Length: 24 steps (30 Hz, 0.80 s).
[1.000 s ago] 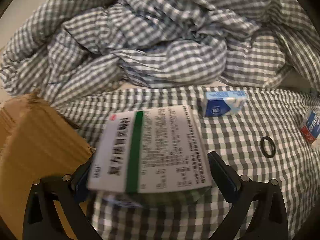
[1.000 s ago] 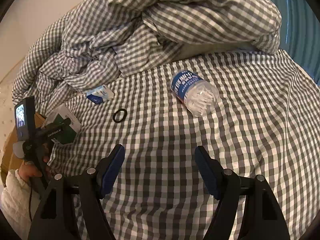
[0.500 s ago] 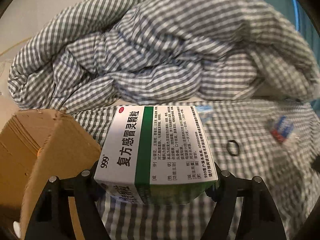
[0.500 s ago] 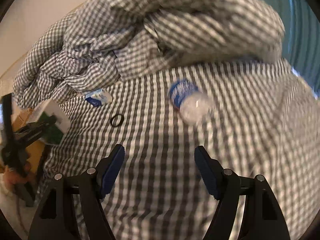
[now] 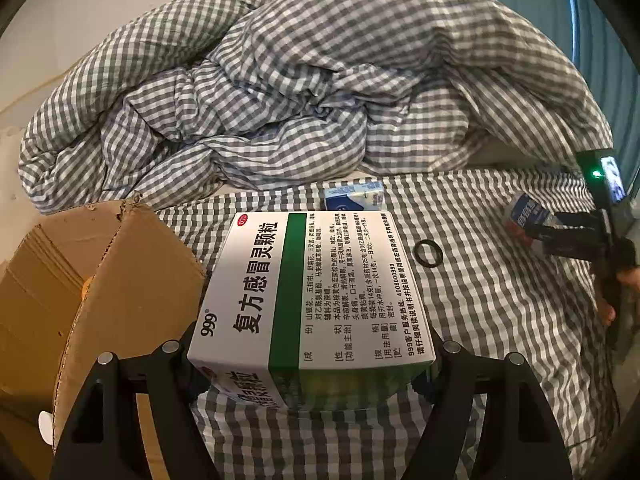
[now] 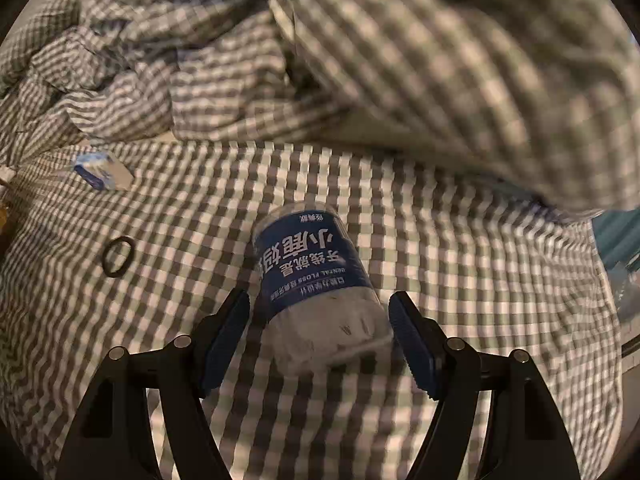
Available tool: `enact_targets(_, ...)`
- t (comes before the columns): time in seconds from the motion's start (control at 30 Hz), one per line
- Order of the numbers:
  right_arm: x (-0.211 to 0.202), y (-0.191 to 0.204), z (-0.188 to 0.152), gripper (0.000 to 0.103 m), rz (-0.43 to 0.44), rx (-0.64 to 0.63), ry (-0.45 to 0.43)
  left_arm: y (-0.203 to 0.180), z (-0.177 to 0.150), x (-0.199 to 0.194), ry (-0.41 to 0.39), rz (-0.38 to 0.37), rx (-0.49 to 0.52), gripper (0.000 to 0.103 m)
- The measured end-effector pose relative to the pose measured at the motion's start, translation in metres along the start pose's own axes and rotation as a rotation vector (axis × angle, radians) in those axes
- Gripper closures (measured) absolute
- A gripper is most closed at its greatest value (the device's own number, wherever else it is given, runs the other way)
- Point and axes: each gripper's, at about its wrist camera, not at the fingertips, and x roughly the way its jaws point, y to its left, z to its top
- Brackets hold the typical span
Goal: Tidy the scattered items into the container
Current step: 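Grasp the dental floss jar with the right gripper while the left holds the medicine box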
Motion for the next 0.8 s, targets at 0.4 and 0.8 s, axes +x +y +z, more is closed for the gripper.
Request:
enact_targets(0.4, 0.026, -0.005, 0.004, 0.036, 0.013, 0.051, 0.046, -0.017, -0.006, 0.001, 0.032, -0.024, 0.041, 0.026)
enact_targets(0.8, -0.138, 0.037, 0.001, 0.038, 0.169, 0.033, -0.153, -0.002, 0.006, -0.066, -0.062, -0.004, 0.013, 0.026)
